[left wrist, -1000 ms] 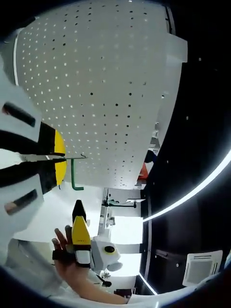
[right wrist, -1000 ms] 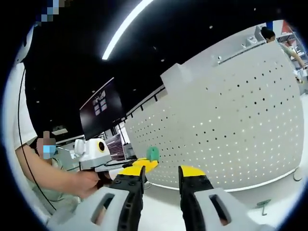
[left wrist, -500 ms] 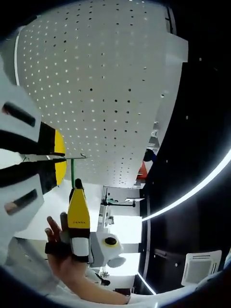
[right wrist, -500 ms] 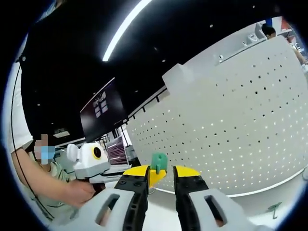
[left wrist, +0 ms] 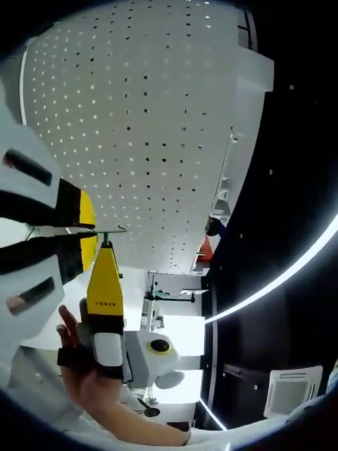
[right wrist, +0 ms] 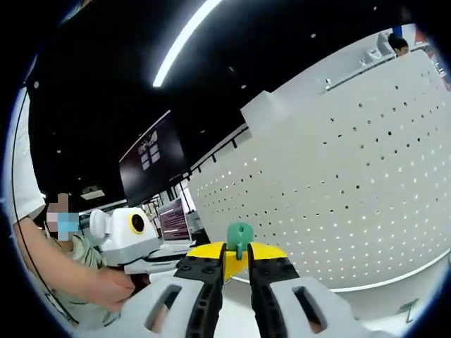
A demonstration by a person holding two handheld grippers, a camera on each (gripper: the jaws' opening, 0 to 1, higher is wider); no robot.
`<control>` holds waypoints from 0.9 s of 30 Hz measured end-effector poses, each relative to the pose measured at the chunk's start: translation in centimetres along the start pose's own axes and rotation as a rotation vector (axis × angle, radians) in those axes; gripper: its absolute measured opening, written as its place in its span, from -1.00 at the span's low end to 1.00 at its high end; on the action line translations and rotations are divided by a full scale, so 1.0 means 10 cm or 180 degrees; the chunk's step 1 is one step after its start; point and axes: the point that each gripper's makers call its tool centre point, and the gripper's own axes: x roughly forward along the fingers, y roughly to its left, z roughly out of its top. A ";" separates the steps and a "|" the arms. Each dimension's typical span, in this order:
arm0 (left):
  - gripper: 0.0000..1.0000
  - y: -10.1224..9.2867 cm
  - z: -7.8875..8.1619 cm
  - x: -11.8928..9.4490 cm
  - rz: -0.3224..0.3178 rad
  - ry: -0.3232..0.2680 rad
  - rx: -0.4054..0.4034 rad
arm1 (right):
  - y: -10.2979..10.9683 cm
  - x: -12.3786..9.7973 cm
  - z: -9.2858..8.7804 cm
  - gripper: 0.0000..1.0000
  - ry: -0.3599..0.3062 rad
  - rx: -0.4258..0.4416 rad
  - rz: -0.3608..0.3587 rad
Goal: Insert the hook assembly into the mounting plate slot until the hook locks in place.
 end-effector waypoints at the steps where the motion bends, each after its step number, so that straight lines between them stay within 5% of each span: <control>1: -0.96 -0.01 0.00 0.00 -0.0002 -0.0004 -0.0006 | 0.00 0.01 -0.01 -0.81 0.0014 -0.0004 -0.0003; 27: -0.95 -0.05 0.00 -0.03 0.0011 -0.0047 -0.0021 | -0.02 0.01 -0.01 -0.99 0.0043 -0.0162 -0.0109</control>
